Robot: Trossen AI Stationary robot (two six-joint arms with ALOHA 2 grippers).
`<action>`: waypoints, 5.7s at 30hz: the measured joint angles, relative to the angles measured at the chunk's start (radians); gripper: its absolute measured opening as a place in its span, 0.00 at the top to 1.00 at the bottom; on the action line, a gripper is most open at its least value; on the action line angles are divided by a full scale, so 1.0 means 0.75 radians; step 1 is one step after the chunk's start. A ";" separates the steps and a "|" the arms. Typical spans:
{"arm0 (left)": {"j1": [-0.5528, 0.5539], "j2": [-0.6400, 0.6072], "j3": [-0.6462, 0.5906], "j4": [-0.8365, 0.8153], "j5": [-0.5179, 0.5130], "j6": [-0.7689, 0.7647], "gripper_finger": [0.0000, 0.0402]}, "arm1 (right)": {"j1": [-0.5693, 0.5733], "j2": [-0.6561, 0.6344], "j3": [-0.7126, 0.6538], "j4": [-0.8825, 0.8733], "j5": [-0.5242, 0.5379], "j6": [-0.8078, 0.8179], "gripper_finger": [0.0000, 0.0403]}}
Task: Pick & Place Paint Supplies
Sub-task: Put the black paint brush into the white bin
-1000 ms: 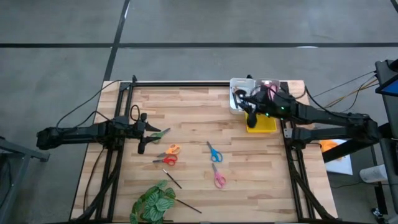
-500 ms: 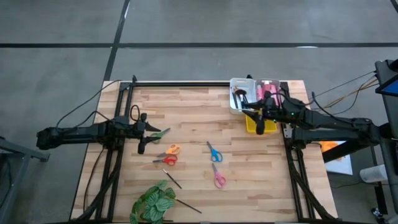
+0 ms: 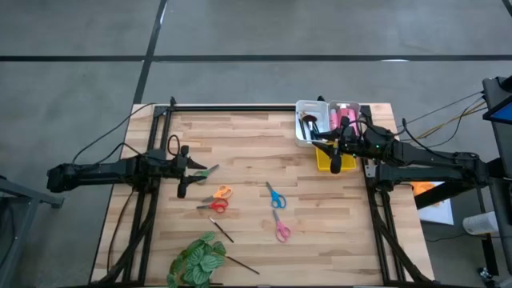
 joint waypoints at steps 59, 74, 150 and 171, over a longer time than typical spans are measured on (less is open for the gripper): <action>-0.087 0.010 0.311 -0.041 0.163 -0.868 0.58 | -0.001 0.001 0.000 0.000 0.000 -0.002 0.64; -0.736 0.570 0.901 -0.344 -0.452 -0.661 0.58 | -0.001 0.001 0.000 0.001 0.000 -0.002 0.64; -1.914 2.109 1.394 -0.328 -0.885 -1.700 0.58 | -0.001 0.001 0.000 0.000 0.001 -0.002 0.64; -1.889 2.112 1.222 -0.084 -0.847 -1.534 0.58 | 0.000 0.001 0.000 0.001 0.000 -0.002 0.64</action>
